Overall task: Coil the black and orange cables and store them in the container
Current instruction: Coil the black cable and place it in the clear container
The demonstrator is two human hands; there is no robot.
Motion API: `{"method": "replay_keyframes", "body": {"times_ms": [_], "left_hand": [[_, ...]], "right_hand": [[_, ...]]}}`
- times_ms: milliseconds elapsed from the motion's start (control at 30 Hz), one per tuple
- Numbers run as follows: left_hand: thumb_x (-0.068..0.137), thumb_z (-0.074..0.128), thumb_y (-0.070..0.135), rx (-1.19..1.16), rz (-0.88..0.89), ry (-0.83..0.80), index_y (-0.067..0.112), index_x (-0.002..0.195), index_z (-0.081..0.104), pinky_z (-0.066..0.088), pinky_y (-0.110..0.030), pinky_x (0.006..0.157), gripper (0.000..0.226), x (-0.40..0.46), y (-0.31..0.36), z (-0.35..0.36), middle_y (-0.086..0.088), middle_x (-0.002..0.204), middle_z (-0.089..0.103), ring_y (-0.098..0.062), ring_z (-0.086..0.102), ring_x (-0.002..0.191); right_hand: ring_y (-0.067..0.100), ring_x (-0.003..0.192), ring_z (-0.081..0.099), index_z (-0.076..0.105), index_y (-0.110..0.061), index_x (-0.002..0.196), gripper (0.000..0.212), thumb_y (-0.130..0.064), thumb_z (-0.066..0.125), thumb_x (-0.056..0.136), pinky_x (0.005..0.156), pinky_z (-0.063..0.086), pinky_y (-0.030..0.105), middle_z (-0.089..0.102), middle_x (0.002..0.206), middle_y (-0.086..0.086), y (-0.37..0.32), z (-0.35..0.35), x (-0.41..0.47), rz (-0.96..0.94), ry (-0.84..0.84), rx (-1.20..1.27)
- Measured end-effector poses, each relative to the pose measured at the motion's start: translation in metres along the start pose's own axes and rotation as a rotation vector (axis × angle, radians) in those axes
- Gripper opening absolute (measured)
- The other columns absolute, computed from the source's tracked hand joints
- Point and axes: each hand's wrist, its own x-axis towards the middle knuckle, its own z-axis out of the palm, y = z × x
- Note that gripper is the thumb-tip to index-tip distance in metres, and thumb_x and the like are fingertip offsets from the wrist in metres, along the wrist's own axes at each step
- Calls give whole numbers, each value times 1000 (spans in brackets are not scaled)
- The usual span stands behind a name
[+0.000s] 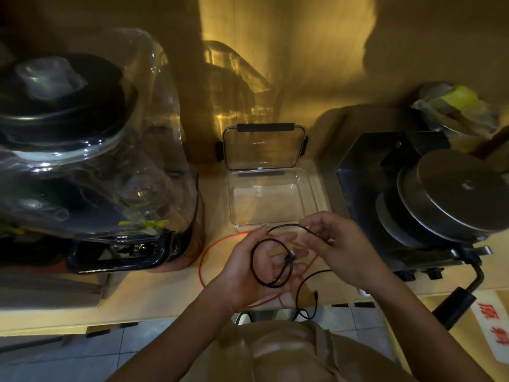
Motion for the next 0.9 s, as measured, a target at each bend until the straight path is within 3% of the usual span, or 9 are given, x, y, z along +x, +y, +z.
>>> {"method": "replay_keyframes", "body": {"times_ms": [167,300,400,467,567,700,800,900], "left_hand": [[86,58,49,-57,131,21,17,136,59,53,-45,90,59,1,2,9,-19,134,57,-33,67,106],[87,59,37,-83,209,26,14,135,60,52,-45,94,52,-1,4,13,-18,132,59,-33,67,111],[81,66,29,-87,233,29,13,134,61,53,-42,94,55,-2,4,16,-20,132,58,-30,67,109],[77,71,25,-114,235,20,12,129,65,54,-41,92,54,-3,5,17,-21,128,60,-30,66,106],[84,64,21,-148,228,19,12,116,68,53,-41,90,33,-3,6,17,-23,120,64,-31,68,98],[88,57,17,-257,251,6,13,102,65,46,-44,102,17,-4,7,14,-22,118,64,-33,66,105],[96,47,19,-362,262,-28,10,98,67,40,-48,110,22,-7,11,9,-25,130,59,-36,58,123],[97,43,19,-448,258,-77,8,100,67,33,-56,114,26,-10,16,6,-26,132,56,-41,49,134]], "right_hand": [[-5,67,65,70,-21,94,21,-1,65,88,58,43,5,72,72,-11,-4,9,-3,-59,109,-129],[4,75,68,73,-17,92,17,-3,64,88,67,50,15,75,80,-6,-8,16,-3,-100,86,-261],[6,75,58,77,-16,88,20,0,65,85,70,38,2,67,86,0,-11,18,-4,-174,97,-365],[7,77,53,77,-16,92,21,-1,63,87,72,36,4,59,88,2,-11,20,-5,-189,48,-396],[9,81,54,74,-17,102,22,-4,58,92,75,43,16,52,90,-1,-7,23,-3,-204,-27,-423],[-3,79,56,64,-33,113,33,-9,65,89,69,41,2,53,90,-18,2,22,-3,-236,57,-276],[2,67,62,50,-47,107,42,-14,68,88,58,43,7,58,84,-15,15,18,-5,-152,31,-127],[9,68,64,56,-42,102,34,-12,66,89,65,53,23,63,80,-12,34,14,-7,-71,-32,-88]]}}
